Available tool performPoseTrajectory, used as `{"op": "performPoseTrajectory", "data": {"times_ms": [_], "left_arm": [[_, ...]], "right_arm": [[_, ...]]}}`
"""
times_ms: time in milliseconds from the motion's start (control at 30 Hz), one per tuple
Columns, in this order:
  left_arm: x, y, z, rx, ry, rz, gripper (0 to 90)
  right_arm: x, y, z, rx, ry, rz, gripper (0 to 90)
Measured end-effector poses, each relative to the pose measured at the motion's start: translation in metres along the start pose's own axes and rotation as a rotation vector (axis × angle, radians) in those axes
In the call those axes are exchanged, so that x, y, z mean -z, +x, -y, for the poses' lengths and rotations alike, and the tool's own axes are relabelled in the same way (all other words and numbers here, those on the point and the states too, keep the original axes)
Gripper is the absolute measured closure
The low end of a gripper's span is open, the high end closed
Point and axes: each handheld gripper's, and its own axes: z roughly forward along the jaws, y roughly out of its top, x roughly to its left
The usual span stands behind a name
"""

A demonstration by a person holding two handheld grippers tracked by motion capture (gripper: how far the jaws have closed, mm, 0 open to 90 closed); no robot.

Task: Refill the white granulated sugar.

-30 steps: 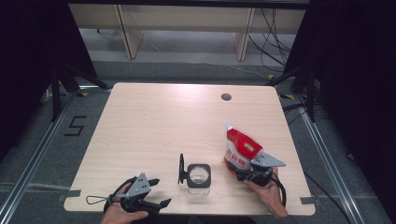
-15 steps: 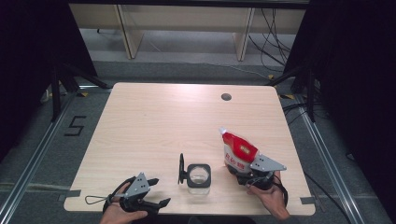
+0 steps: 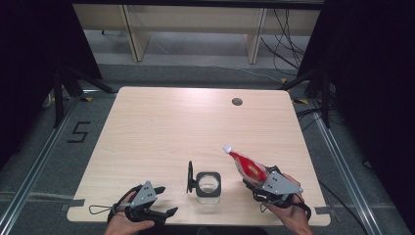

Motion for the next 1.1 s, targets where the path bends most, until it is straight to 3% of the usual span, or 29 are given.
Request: {"op": "performPoseTrajectory", "data": {"times_ms": [67,133,200,267,433,533,567,600,667,733,900,967,1033,1067,1100], "left_arm": [[0.000,0.000,0.000,-0.002,0.001,-0.003,20.1],[0.000,0.001,0.000,-0.010,0.000,-0.002,20.1],[-0.001,0.000,0.000,0.011,-0.011,-0.005,20.0],[0.000,0.002,0.001,0.006,-0.002,-0.012,19.8],[0.000,0.002,0.001,0.009,-0.003,-0.008,19.6],[0.001,0.004,0.000,-0.032,0.003,-0.009,19.6],[0.001,0.004,0.000,-0.028,0.002,-0.010,19.6],[0.001,0.003,0.000,0.003,0.009,-0.015,19.6],[0.001,0.003,0.000,0.001,0.008,-0.014,19.6],[0.001,0.003,0.000,-0.003,0.007,-0.012,19.6],[0.001,0.003,0.000,-0.003,0.009,-0.011,19.6],[0.000,0.003,0.001,0.015,-0.006,-0.009,19.6],[0.001,0.004,0.001,-0.003,0.007,-0.013,19.6],[0.001,0.003,0.001,0.007,0.004,-0.016,19.7],[0.001,0.003,0.001,0.007,0.004,-0.016,19.7]], "right_arm": [[0.002,0.001,-0.001,0.014,0.004,0.013,38.0],[0.007,0.004,-0.004,0.070,0.022,0.018,38.1],[0.008,0.004,-0.005,0.087,0.030,0.022,38.1],[0.012,0.007,-0.007,0.111,0.035,0.018,38.1],[0.017,0.012,-0.008,0.228,0.076,0.046,38.2],[0.018,0.015,-0.007,0.282,0.111,0.060,38.2],[0.019,0.016,-0.007,0.280,0.118,0.066,38.2],[0.020,0.016,-0.007,0.304,0.120,0.062,38.2],[0.021,0.019,-0.007,0.344,0.139,0.074,38.2],[0.022,0.021,-0.007,0.323,0.144,0.069,38.3],[0.021,0.024,-0.008,0.421,0.175,0.096,38.3],[0.022,0.025,-0.008,0.422,0.193,0.097,38.4],[0.022,0.027,-0.010,0.468,0.213,0.115,38.4],[0.022,0.030,-0.011,0.518,0.240,0.135,38.4],[0.022,0.030,-0.011,0.518,0.240,0.135,38.4]]}}
